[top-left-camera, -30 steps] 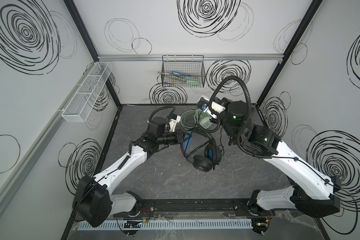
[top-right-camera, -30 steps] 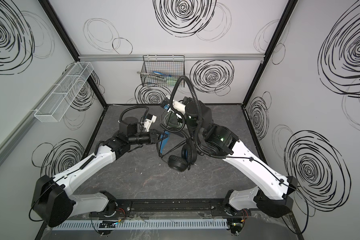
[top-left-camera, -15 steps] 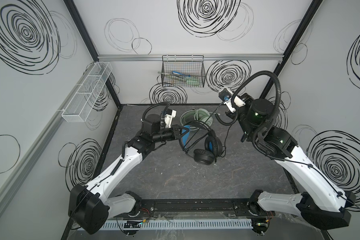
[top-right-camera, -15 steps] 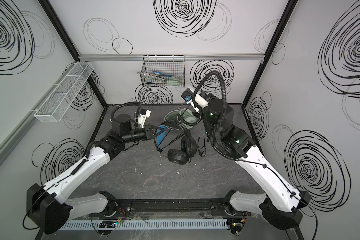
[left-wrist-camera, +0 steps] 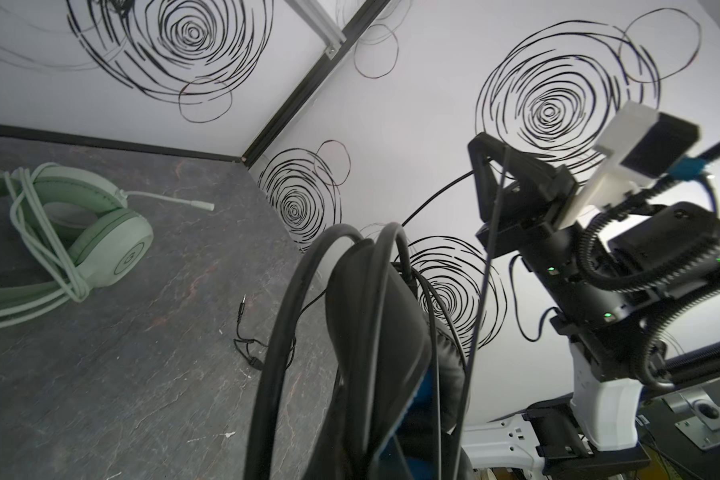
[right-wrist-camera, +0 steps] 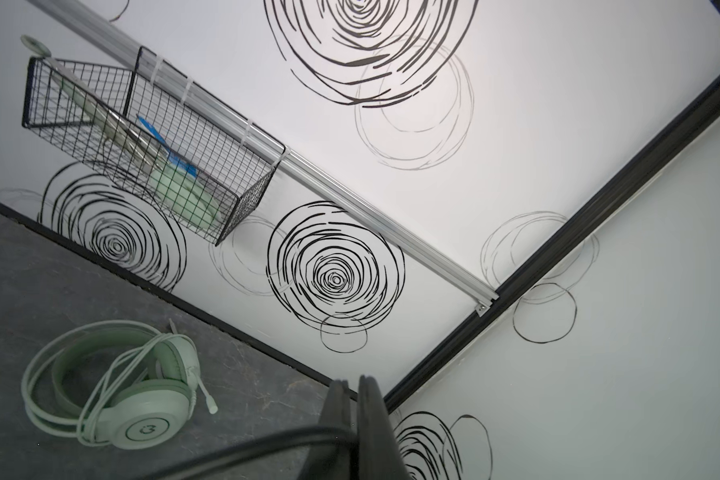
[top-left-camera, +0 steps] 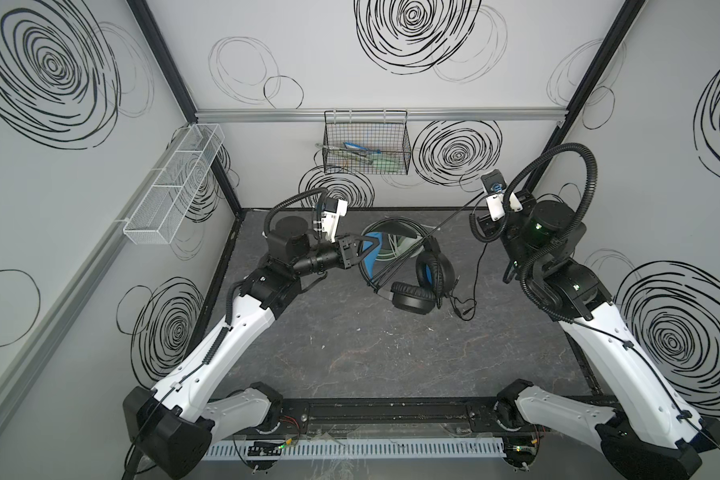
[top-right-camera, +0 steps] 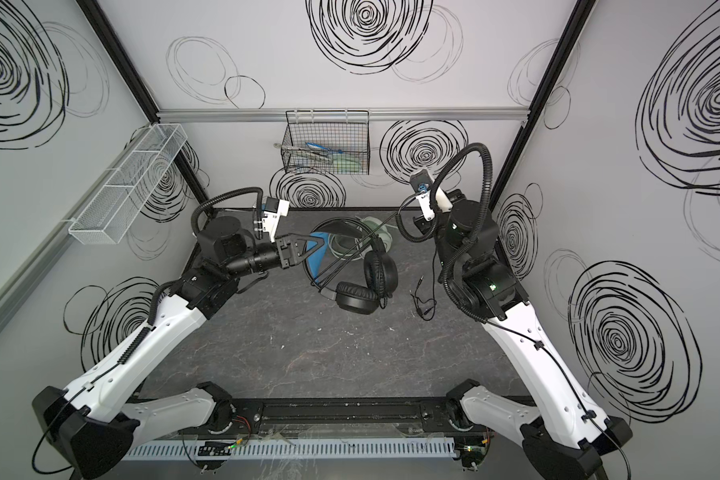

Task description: Wrap the headphones

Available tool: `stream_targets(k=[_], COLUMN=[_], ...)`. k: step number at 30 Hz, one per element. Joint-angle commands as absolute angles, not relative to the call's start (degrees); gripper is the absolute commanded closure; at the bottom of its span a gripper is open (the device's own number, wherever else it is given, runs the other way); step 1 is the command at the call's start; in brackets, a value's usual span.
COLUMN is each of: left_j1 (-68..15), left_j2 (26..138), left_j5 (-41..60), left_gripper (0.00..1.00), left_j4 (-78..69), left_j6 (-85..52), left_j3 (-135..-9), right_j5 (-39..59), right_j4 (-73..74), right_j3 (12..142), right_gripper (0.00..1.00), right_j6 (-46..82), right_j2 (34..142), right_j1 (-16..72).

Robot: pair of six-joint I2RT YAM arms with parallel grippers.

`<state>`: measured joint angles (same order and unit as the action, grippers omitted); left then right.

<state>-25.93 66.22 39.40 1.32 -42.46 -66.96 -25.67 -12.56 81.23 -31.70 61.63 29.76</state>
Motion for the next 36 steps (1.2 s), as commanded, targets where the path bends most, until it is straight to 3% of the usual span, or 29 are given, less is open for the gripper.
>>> stream_targets(k=[1,16,31,36], left_j1=[-26.87,-28.9,-33.78,-35.91], left_j2=[64.34,64.37,68.6,70.7], left_j5=[43.71,42.83,41.49,39.53], left_gripper=[1.0,1.0,1.0,1.0], left_j4=[-2.77,-9.77,-22.05,-23.67], left_j6=[-41.4,-44.0,-52.73,-53.33], left_j3=[-70.06,-76.93,-84.34,-87.76], right_j5=[-25.04,-13.31,2.25,7.5], right_j4=[-4.34,4.22,17.42,22.05], right_j3=[80.85,69.08,59.77,55.78], right_gripper=[0.95,0.83,0.62,0.61], right_j6=[-24.0,-8.22,3.28,8.76], right_j2=[60.28,56.38,56.75,57.3], right_j1=[27.0,20.95,19.76,19.99])
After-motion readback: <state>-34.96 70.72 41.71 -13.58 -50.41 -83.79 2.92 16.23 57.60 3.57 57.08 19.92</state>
